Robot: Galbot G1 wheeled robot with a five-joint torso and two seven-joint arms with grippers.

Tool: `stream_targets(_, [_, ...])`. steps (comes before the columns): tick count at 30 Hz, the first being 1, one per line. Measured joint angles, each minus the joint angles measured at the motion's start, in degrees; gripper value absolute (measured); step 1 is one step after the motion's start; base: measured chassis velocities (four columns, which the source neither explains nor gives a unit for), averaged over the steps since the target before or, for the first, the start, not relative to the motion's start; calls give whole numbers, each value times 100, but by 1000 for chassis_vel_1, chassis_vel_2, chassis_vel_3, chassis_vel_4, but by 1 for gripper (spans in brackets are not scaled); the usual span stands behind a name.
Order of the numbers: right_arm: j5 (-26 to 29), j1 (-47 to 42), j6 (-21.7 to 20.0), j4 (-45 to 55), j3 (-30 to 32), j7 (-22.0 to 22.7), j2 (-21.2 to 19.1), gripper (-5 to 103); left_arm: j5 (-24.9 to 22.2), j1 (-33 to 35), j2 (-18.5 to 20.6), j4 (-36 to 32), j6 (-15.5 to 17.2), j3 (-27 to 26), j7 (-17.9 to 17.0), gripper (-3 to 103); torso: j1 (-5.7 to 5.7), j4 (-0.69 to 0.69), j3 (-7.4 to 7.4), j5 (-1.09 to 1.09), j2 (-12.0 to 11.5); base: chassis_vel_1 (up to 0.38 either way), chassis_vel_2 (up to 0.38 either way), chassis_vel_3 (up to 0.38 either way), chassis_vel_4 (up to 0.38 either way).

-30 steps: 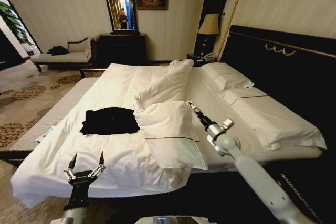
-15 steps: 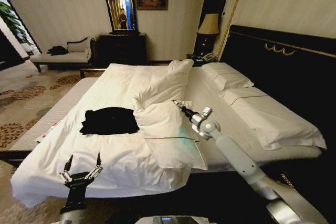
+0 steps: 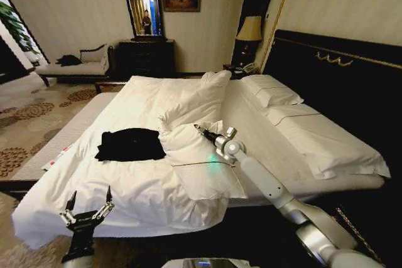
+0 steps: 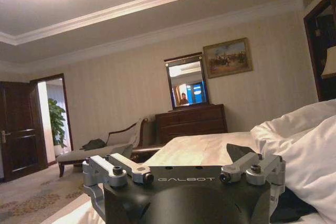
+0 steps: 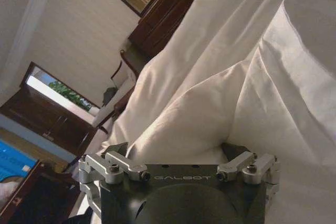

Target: Fold the clothes on the bed.

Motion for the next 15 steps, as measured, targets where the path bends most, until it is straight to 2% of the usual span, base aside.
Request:
stream_targets(1, [0, 16, -4, 2, -12, -24, 5, 95, 0, -5, 1, 3, -4, 7, -1, 100, 0, 0, 0, 0, 0, 0, 0, 0, 0])
stream_targets(2, [0, 16, -4, 2, -12, -24, 5, 95, 0, -5, 1, 3, -4, 7, -1, 100, 0, 0, 0, 0, 0, 0, 0, 0, 0])
stream_targets(4, [0, 23, -5, 22, -20, -48, -18, 85, -8, -15, 2, 13, -14, 9, -2, 100, 0, 0, 0, 0, 0, 0, 0, 0, 0])
stream_targets(7, [1, 25, 1, 44, -20, -64, -64, 79, -24, -22, 2, 26, -23, 7, -4, 100, 0, -1, 0, 1, 1, 0, 0, 0, 0])
stream_targets(9, [5, 18, 10, 73, -8, -82, -123, 68, -35, -27, 3, 45, -41, 5, -7, 100, 0, -1, 0, 1, 0, 0, 0, 0, 0])
stream_targets(10, [5, 18, 10, 73, -8, -82, -123, 68, -35, -27, 3, 45, -41, 5, -7, 100, 0, -1, 0, 1, 0, 0, 0, 0, 0])
stream_targets(15, [-6, -12, 58, 133, 26, -114, -167, 41, -35, -32, 5, 77, -79, 10, -11, 100, 0, 0, 0, 1, 0, 0, 0, 0, 0])
